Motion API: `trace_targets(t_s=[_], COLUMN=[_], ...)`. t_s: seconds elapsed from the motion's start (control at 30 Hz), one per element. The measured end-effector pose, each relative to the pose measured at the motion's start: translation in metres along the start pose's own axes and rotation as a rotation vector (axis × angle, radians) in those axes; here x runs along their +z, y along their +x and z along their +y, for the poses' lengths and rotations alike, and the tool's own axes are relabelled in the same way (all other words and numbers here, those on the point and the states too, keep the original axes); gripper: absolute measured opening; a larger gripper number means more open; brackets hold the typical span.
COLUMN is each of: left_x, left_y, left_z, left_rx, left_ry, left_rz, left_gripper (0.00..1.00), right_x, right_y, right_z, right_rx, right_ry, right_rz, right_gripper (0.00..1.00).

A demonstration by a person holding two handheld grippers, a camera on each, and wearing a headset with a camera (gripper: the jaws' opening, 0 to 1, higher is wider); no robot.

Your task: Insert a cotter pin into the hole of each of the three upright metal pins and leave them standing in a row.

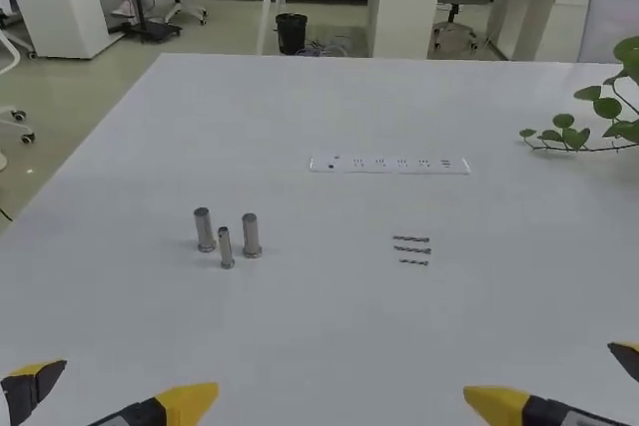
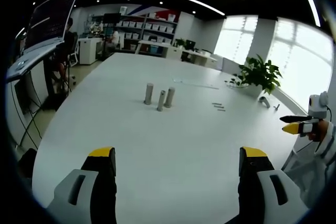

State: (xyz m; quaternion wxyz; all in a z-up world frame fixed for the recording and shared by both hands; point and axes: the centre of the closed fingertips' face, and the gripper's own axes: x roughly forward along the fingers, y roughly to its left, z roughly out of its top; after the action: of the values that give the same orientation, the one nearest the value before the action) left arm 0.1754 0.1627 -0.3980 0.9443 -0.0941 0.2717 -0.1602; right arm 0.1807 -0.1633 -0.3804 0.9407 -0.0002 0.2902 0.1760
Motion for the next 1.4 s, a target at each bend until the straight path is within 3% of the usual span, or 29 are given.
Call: trace_targets(t_s=[0.47, 0.83, 1.0, 1.07, 1.4], left_x=[-0.001, 0.011, 0.014, 0.014, 0.014], left_y=[0.005, 0.003, 0.002, 0.002, 0.002], left_z=[0.009, 0.024, 0.026, 0.026, 0.025], left_rx=[0.013, 0.038, 0.044, 0.037, 0.036], left_ry=[-0.006, 0.020, -0.004, -0.040, -0.011], left_rz=[0.021, 0.018, -0.003, -0.014, -0.006], left_gripper=[0.96, 0.93, 0.92, 0.92, 0.91], right_x=[-0.004, 0.001, 0.004, 0.004, 0.001], right_y=[-0.003, -0.008, -0.008, -0.008, -0.006], right_z=[-0.008, -0.024, -0.026, -0.026, -0.021], right_rx=[-0.026, -0.063, -0.068, -0.066, -0.049], right_ry=[0.036, 0.055, 0.058, 0.057, 0.056], right_rz=[0.006, -0.005, -0.012, -0.011, 0.006], right_gripper=[0.92, 0.93, 0.92, 0.92, 0.92])
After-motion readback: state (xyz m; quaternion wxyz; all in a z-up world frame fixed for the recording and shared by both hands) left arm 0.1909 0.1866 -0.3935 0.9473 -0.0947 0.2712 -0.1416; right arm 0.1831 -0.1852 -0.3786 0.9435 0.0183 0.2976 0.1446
